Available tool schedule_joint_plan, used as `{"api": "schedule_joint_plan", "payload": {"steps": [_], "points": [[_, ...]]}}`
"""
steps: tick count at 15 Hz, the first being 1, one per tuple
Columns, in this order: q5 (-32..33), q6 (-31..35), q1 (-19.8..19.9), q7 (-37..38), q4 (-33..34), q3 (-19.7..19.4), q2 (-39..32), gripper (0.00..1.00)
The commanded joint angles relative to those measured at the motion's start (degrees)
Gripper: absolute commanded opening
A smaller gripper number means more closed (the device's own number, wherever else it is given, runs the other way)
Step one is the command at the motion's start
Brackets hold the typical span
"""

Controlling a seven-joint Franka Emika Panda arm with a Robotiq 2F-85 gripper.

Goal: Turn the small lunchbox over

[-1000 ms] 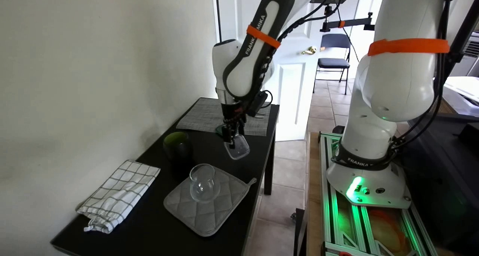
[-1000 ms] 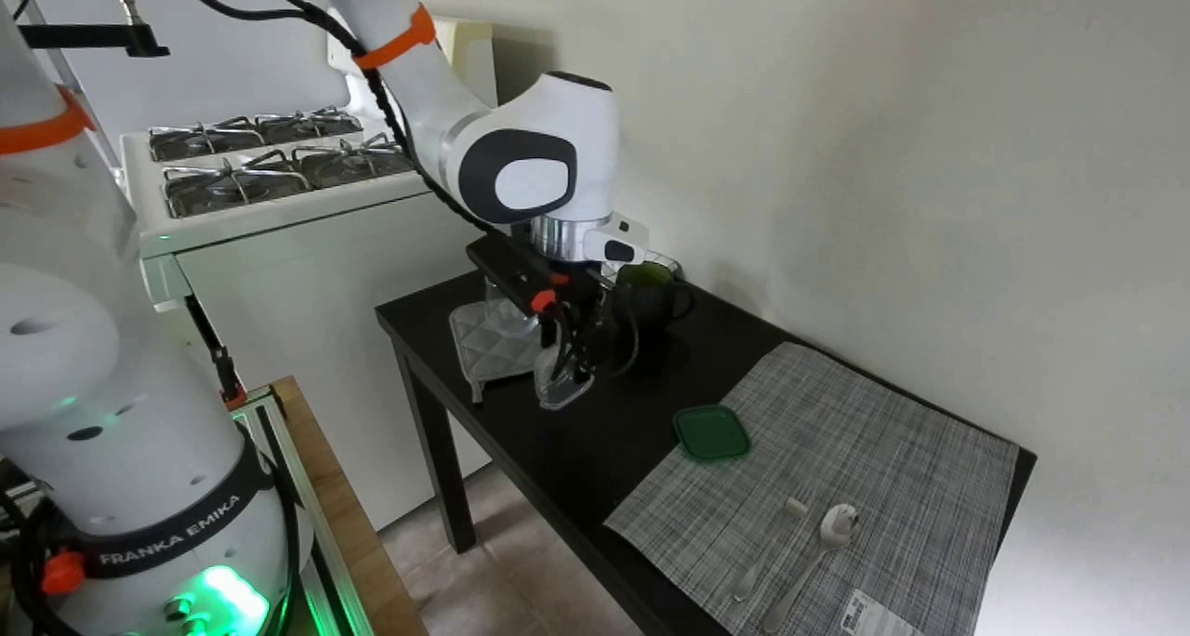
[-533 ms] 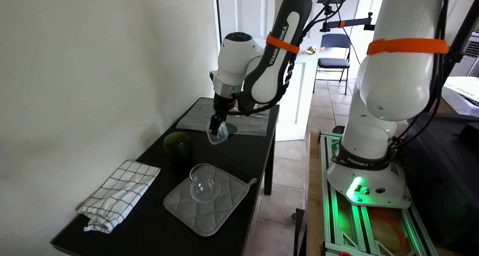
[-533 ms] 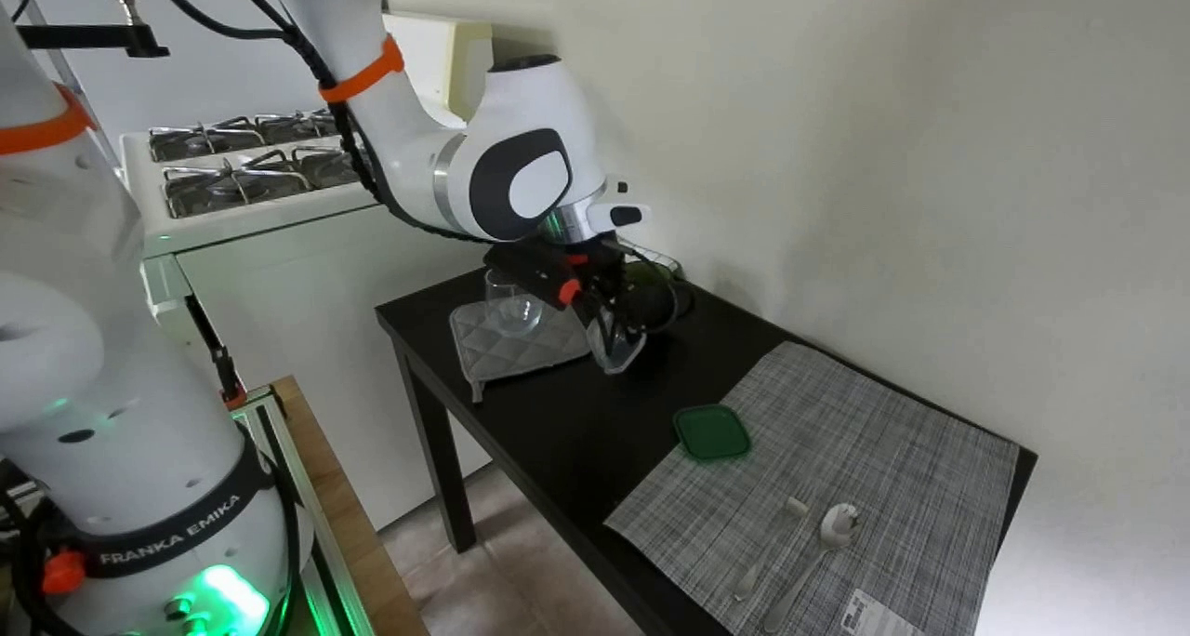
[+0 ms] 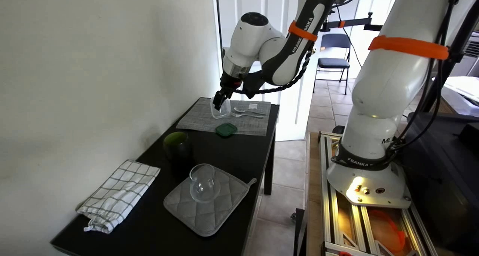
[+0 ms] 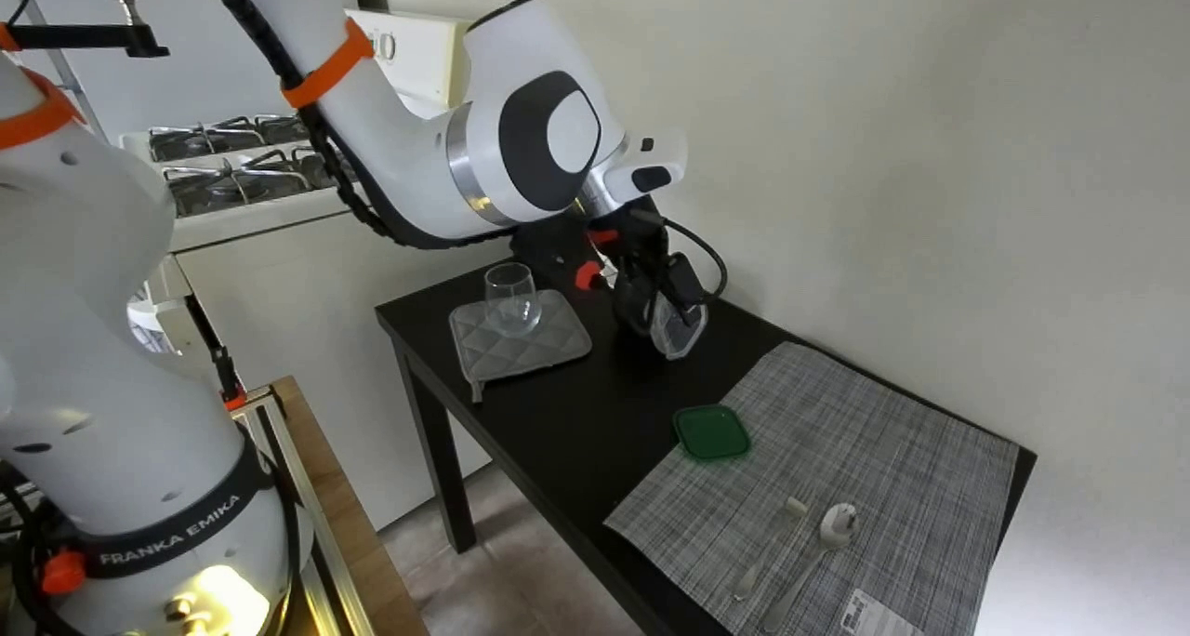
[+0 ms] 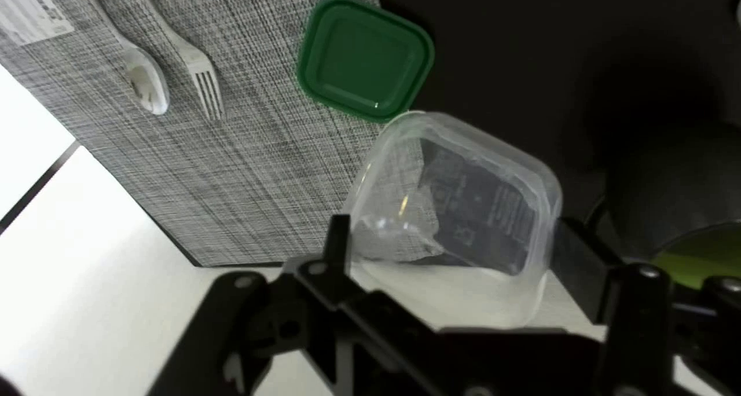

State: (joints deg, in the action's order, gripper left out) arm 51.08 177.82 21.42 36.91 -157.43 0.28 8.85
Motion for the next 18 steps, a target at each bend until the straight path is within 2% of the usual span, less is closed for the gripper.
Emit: {"api": "schedule_joint_plan", "payload": {"steps": [1,9,18], "points": [[2.98,-4.08,5.62,13.07,0.11,7.54,1.88,0.61],[-1.90,-17.54,9.60,27.58,0.31,23.22,-0.39,0.61],[-2.53,-29.05,19.79,40.31,-0.49,44.25,1.15,0.61]]}}
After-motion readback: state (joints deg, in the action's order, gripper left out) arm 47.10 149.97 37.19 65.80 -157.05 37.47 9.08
